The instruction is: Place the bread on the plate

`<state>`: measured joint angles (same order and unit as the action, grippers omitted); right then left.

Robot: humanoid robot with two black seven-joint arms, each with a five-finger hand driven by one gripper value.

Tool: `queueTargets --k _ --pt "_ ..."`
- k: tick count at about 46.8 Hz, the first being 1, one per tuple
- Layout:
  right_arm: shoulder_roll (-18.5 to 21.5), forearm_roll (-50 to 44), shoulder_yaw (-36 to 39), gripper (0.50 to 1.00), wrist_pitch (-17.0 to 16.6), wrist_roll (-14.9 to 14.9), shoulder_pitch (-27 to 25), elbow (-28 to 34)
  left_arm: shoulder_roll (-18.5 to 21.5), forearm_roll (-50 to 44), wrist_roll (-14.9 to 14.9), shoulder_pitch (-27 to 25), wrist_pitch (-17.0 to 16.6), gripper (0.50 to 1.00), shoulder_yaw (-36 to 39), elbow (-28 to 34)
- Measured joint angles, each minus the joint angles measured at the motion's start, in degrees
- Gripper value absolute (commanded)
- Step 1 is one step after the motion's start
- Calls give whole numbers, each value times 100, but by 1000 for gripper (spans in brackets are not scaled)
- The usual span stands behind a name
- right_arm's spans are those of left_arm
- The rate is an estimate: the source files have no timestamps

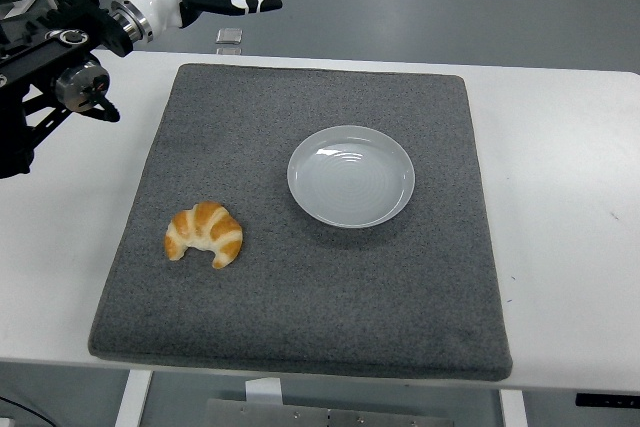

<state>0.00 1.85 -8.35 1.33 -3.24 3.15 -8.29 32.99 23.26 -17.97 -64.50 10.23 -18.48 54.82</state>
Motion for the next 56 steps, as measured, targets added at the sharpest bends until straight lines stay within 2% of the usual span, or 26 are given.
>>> queueTargets --k 4,8,19,29,35,42,56 --pt "0 0 0 930 0 0 1 -1 354 110 -10 -299 12 1000 664 293" --pt "0 0 0 930 0 0 1 -1 719 593 -19 -476 21 1000 1022 686" --pt "0 0 0 932 2 -1 -1 -2 1656 2194 -15 -502 33 1000 1166 1900" --pt "0 0 0 930 2 -1 -3 -3 2218 3413 -145 -509 94 1000 1385 2207" --pt "0 0 0 930 2 -1 1 -2 2536 3931 -189 -484 108 1000 1624 2665" --pt "0 0 0 930 1 -1 -3 -1 2707 4214 -197 -486 118 1000 1959 3041" --pt "0 0 0 930 0 -2 -3 -3 2676 4712 -183 -451 119 1000 2339 3286"
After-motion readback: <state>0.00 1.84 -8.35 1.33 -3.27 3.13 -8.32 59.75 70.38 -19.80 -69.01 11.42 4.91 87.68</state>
